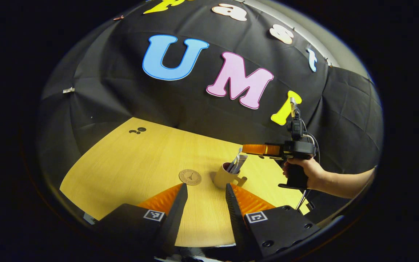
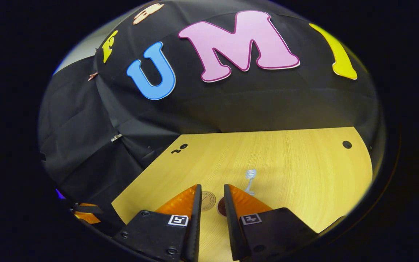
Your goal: Put the toothbrush and toothpaste on the desktop into the cup, then pick up the cup and place it on the coaster on the desktop.
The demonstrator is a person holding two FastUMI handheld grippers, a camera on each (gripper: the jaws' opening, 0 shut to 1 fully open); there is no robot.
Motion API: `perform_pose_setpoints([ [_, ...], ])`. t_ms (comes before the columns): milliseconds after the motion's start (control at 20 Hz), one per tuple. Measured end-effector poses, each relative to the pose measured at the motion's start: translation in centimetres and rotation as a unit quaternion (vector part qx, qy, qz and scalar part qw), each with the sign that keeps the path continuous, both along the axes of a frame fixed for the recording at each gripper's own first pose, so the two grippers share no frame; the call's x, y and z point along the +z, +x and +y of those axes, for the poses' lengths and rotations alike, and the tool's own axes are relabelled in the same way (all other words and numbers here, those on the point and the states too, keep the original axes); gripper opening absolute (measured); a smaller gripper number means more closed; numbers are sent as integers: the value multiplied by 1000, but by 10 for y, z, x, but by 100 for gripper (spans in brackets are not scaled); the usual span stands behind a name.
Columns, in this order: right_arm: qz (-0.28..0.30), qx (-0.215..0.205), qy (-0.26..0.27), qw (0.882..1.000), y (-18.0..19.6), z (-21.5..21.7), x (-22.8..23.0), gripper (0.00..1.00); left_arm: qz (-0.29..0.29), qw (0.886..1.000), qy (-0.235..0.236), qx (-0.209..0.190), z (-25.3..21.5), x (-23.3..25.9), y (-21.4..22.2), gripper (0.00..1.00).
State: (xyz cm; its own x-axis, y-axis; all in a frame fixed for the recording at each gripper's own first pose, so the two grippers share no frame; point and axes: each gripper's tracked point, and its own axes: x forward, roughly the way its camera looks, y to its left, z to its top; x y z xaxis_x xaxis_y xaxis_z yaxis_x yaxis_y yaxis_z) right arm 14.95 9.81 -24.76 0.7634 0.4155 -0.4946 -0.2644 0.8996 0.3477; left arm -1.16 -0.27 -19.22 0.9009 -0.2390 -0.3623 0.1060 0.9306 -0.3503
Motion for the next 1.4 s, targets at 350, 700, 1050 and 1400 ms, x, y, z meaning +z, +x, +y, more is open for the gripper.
perform_pose_setpoints([
  [350,56,36,-109,992,-46,-27,-28,45,-11,1000,5,-22,-12,5,2,66],
  [700,138,73,-177,972,-65,-32,-86,45,0,1000,3,-17,-10,-7,0,66],
  [1050,207,76,-187,957,-56,-31,-130,45,20,1000,-5,7,5,-21,2,66],
  [1400,246,92,-206,943,-47,-27,-164,45,38,999,-10,24,13,-32,10,66],
])
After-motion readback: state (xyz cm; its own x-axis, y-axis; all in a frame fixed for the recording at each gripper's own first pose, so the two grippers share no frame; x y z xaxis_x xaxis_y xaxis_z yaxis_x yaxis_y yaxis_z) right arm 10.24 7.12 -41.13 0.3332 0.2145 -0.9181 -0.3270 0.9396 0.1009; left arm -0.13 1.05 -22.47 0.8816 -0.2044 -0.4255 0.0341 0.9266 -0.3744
